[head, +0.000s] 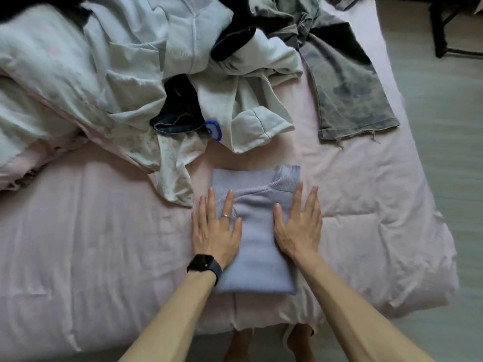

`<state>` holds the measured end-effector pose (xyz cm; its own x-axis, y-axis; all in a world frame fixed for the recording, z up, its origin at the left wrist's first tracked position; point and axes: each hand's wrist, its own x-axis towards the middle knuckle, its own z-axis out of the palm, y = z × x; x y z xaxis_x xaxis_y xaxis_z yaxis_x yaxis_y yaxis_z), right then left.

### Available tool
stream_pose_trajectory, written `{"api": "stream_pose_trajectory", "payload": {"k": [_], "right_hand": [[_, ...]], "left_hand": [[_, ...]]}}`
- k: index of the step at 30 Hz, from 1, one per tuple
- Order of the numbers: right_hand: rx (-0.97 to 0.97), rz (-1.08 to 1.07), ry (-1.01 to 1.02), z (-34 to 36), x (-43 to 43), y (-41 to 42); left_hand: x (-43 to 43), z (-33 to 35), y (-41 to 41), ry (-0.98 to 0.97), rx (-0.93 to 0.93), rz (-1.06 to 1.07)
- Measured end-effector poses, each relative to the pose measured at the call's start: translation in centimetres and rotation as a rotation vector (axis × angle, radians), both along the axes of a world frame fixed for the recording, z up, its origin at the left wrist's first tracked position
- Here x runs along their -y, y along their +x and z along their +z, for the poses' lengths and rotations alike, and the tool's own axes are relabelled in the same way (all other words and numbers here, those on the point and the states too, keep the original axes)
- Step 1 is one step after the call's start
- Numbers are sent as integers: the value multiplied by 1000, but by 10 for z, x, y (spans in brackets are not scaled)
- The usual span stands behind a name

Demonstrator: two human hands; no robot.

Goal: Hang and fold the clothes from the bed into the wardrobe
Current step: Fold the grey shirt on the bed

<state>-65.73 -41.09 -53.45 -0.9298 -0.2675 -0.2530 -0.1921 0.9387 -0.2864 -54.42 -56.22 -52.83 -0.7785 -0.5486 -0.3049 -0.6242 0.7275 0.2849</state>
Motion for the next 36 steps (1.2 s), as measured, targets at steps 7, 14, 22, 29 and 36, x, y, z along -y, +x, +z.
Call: {"api": "stream_pose_trajectory", "payload": {"k": [7, 14, 22, 29, 36], "right_hand": [[211, 19, -115, 24, -26, 85], [160, -1, -71, 15, -17, 72], [-7, 141, -51, 13, -15, 78], [-71, 306, 16, 61, -6, 78], [-161, 443, -103, 180, 50, 63]], "left_hand": [[-52, 20, 46, 222, 7, 313], [-46, 7, 29, 160, -9, 341], [-54, 16, 29, 109, -33, 221], [-53, 65, 21, 39, 104, 107], [-2, 183, 28, 60, -97, 302]]}}
